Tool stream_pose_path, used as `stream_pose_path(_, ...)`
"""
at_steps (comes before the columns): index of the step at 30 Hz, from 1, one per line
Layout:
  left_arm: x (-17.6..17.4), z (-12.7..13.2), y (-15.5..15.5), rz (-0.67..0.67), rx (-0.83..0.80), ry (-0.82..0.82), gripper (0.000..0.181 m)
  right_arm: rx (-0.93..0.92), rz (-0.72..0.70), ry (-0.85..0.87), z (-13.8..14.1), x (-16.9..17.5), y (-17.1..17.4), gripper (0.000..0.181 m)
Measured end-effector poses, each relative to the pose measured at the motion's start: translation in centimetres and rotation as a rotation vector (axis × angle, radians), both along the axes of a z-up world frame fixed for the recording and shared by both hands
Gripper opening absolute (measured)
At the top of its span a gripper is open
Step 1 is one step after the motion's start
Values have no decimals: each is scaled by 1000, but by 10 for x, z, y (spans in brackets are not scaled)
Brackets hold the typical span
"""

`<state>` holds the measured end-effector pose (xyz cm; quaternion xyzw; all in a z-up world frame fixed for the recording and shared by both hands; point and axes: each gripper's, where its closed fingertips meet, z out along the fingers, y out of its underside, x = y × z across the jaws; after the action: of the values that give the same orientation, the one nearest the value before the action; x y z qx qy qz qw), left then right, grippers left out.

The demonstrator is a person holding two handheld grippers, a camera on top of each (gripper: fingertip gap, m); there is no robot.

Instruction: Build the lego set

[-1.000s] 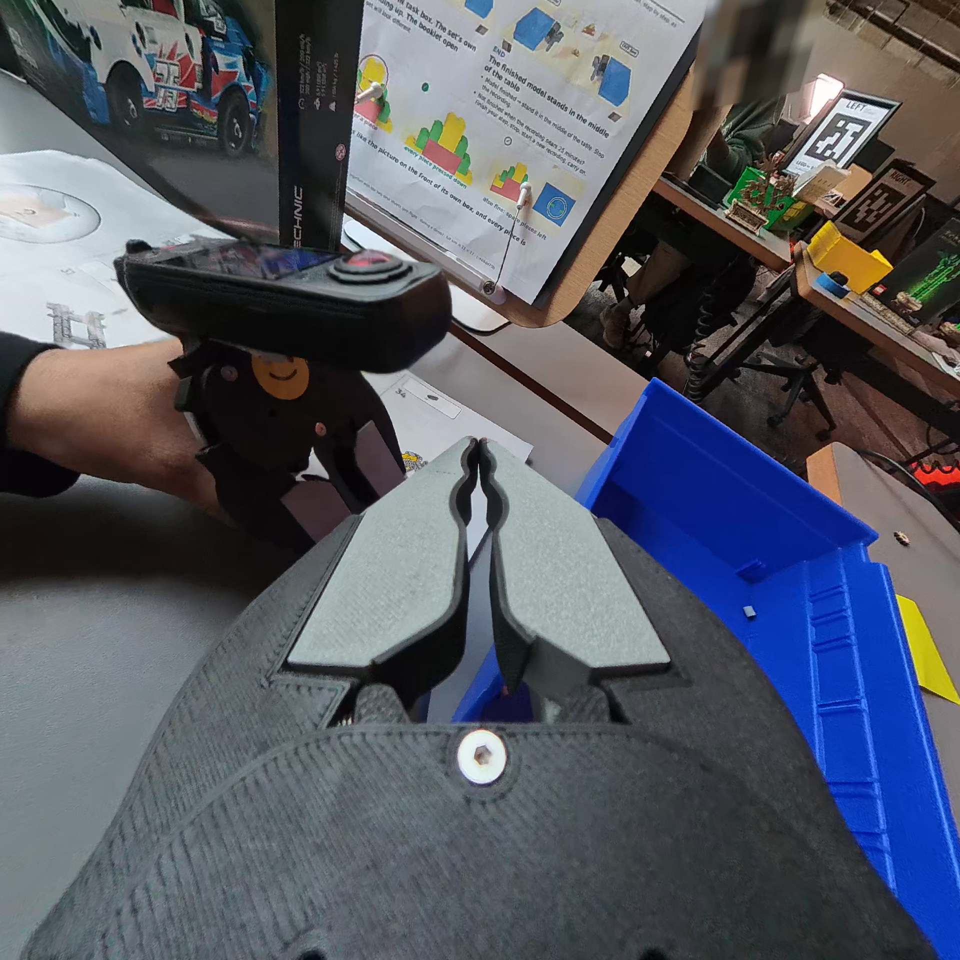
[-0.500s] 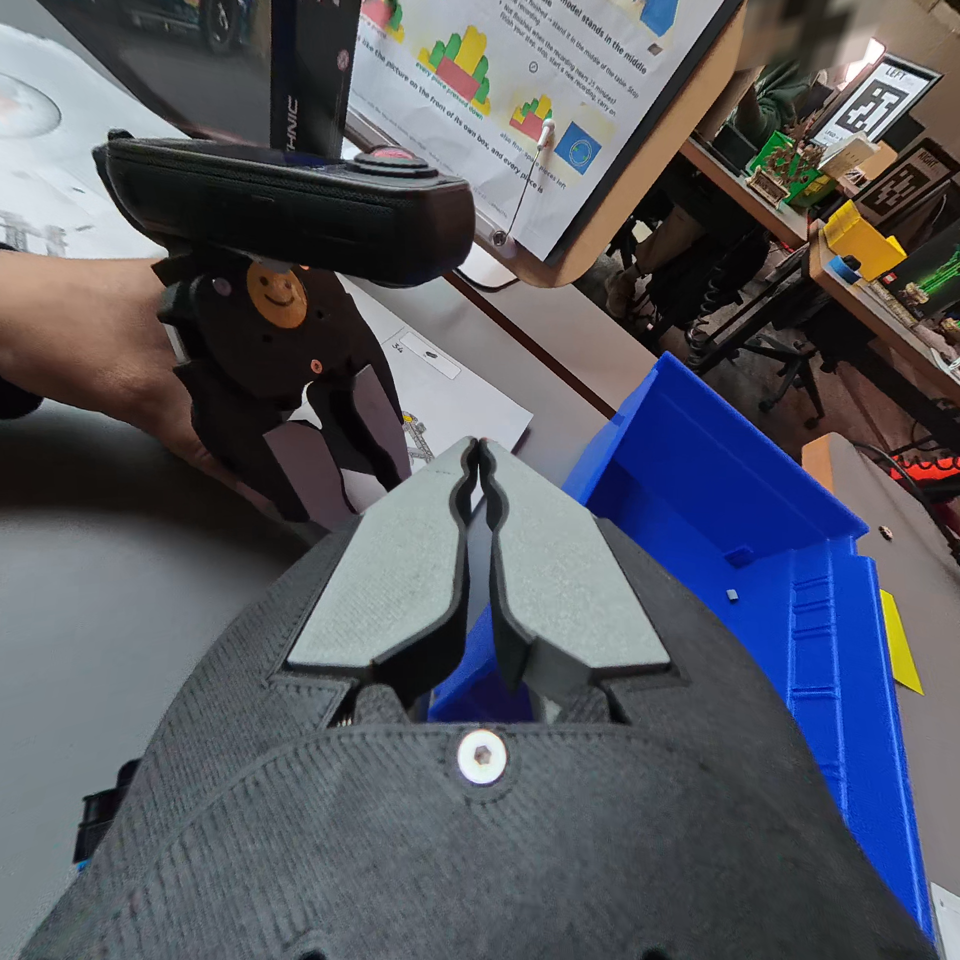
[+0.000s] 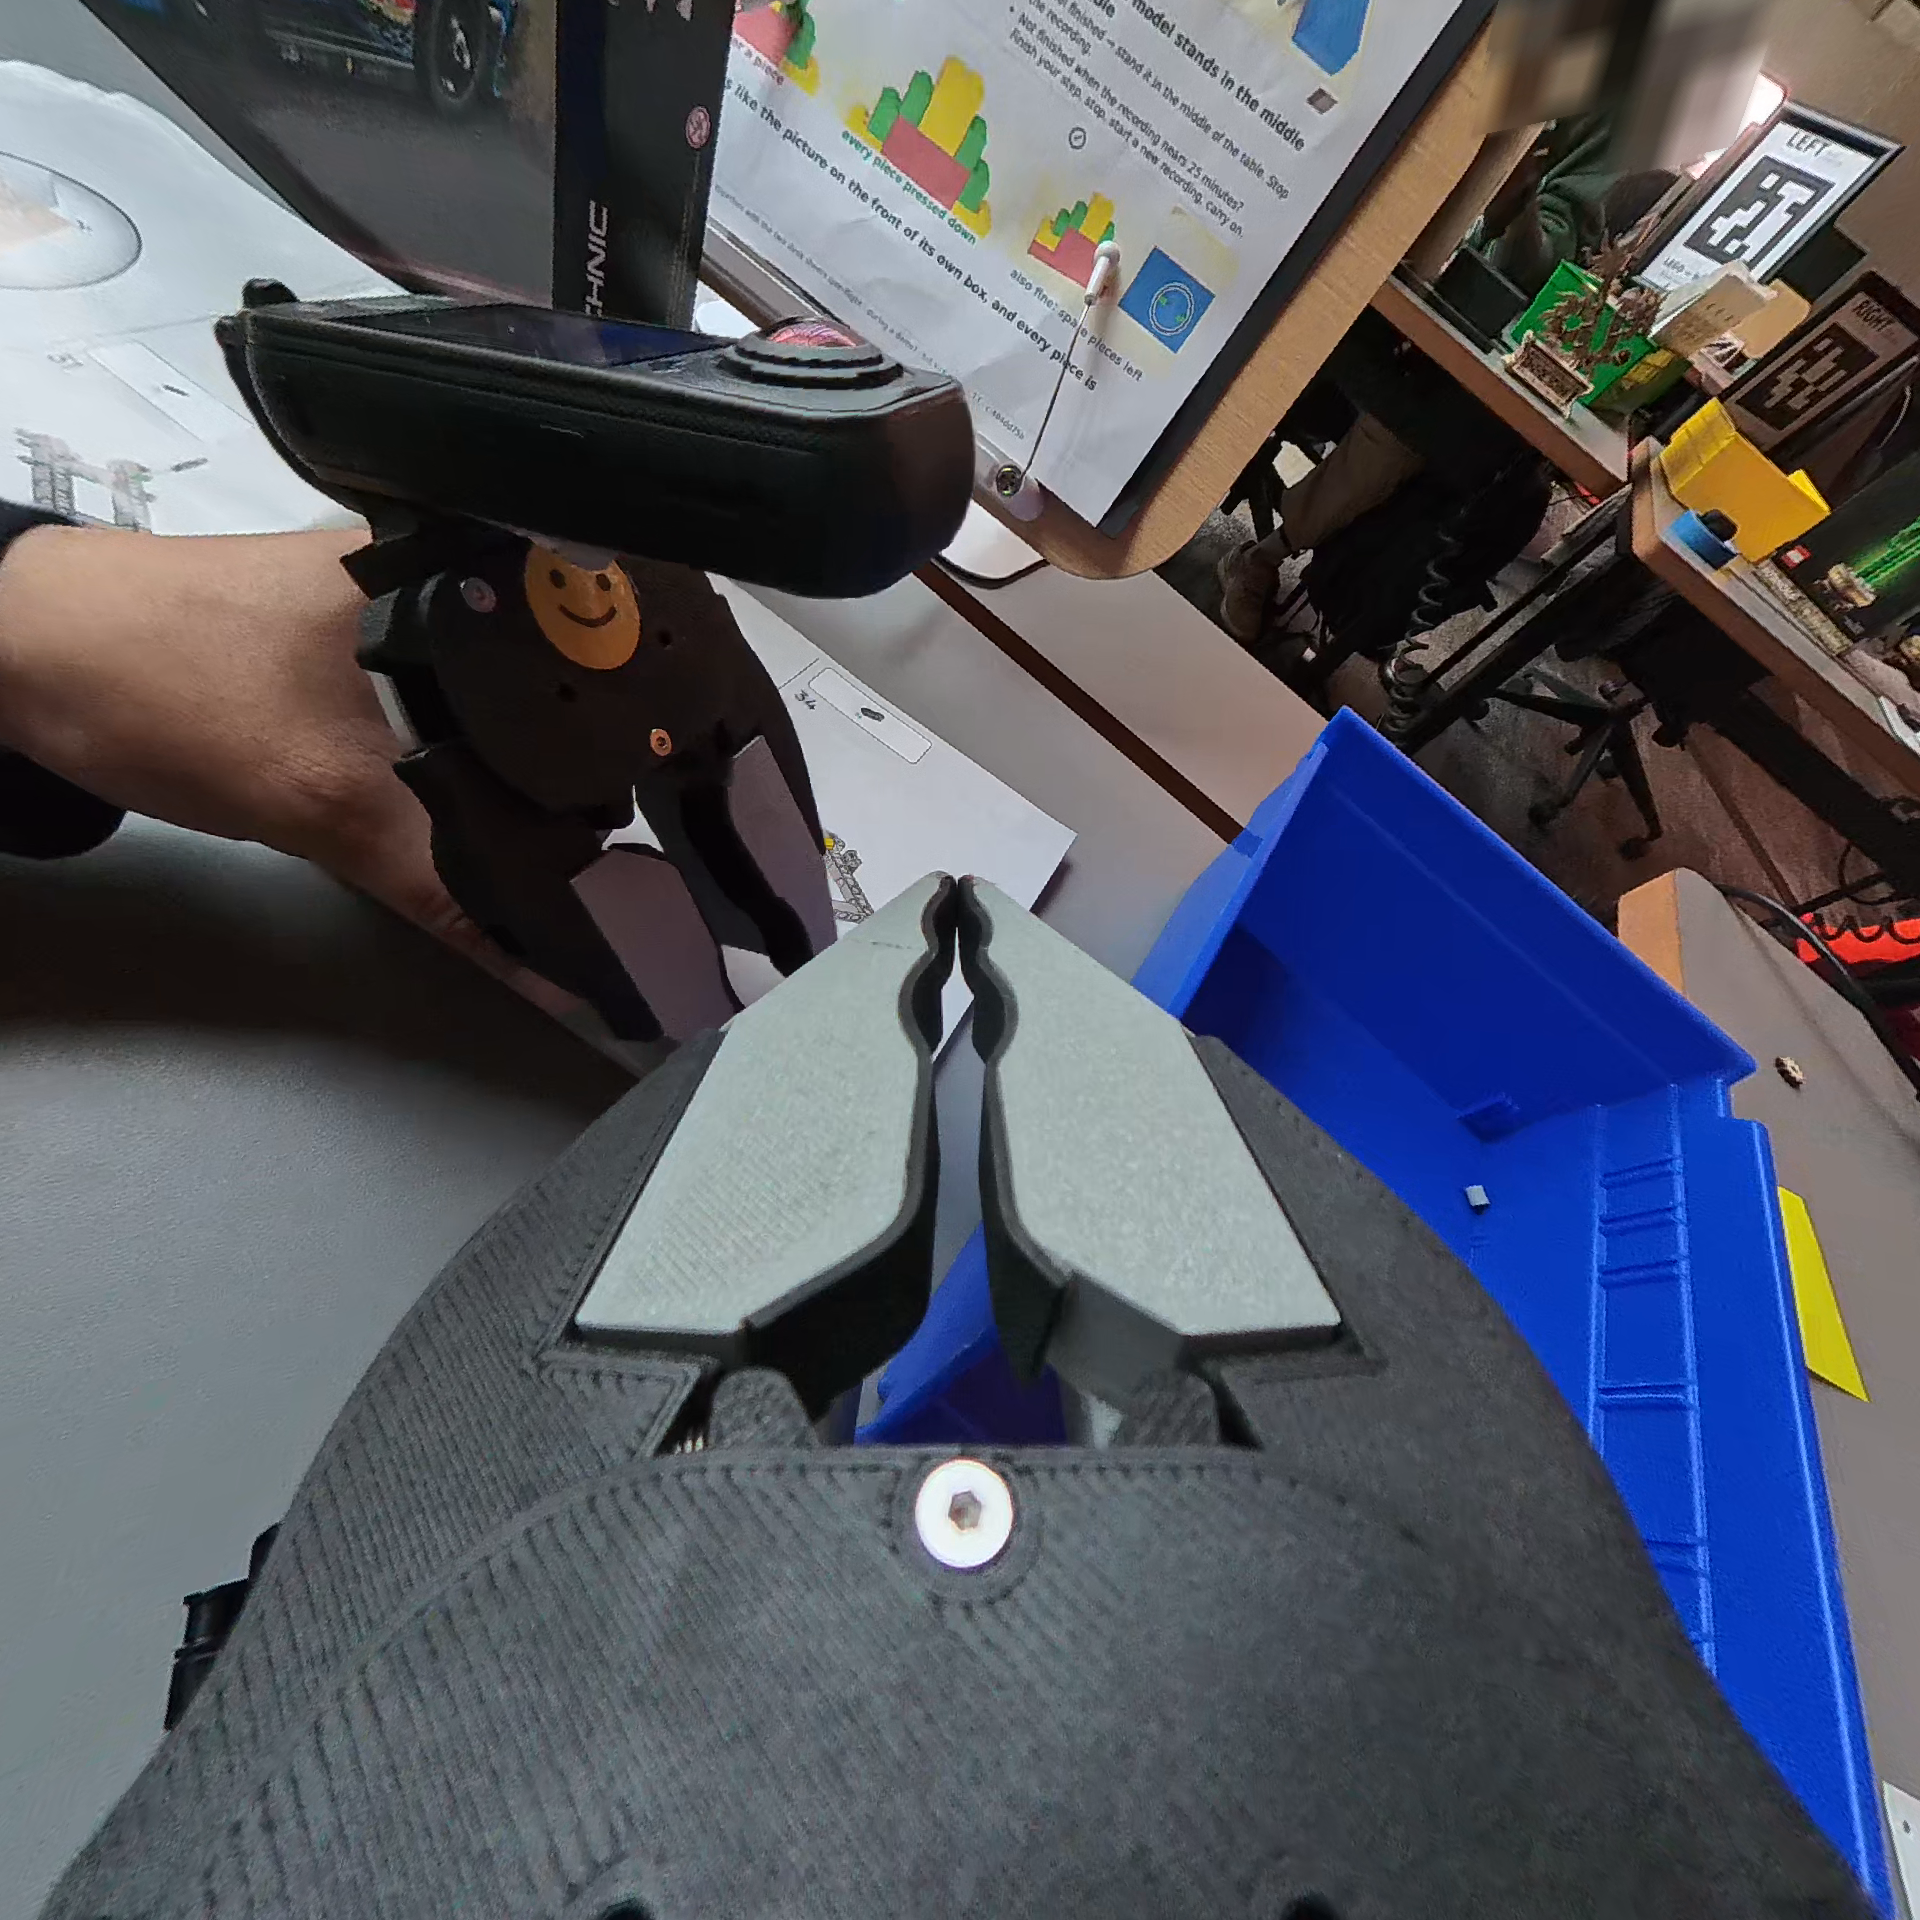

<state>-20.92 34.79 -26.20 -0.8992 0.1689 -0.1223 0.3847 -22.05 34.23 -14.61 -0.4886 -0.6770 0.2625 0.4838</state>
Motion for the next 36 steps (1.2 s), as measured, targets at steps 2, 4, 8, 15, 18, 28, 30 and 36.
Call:
stream_pose_path(2,-1,-2,0,7,-6,17,10,0,-1,0,0,0,0,0)
stream_pose_path(4,1,-4,-1,-5,-9,31,2,0,-1,1,0,0,1,0)
stream_pose_path(8,1,-4,-1,-6,-6,42,10,-2,-4,2,0,1,2,0)
stream_pose_path(15,10,7,-5,-55,41,-19,15,-2,-3,2,1,0,1,0)
stream_pose_path(18,16,7,-7,-82,31,-36,16,-1,-2,2,1,0,1,0)
stream_pose_path(28,16,-4,-6,-94,-5,34,4,-2,-1,2,1,0,1,0)
stream_pose_path(30,16,-2,-6,-90,-1,21,6,0,-2,-1,0,0,1,0)
stream_pose_path(36,12,1,-5,-68,-6,-33,9,-3,0,2,1,1,0,0)
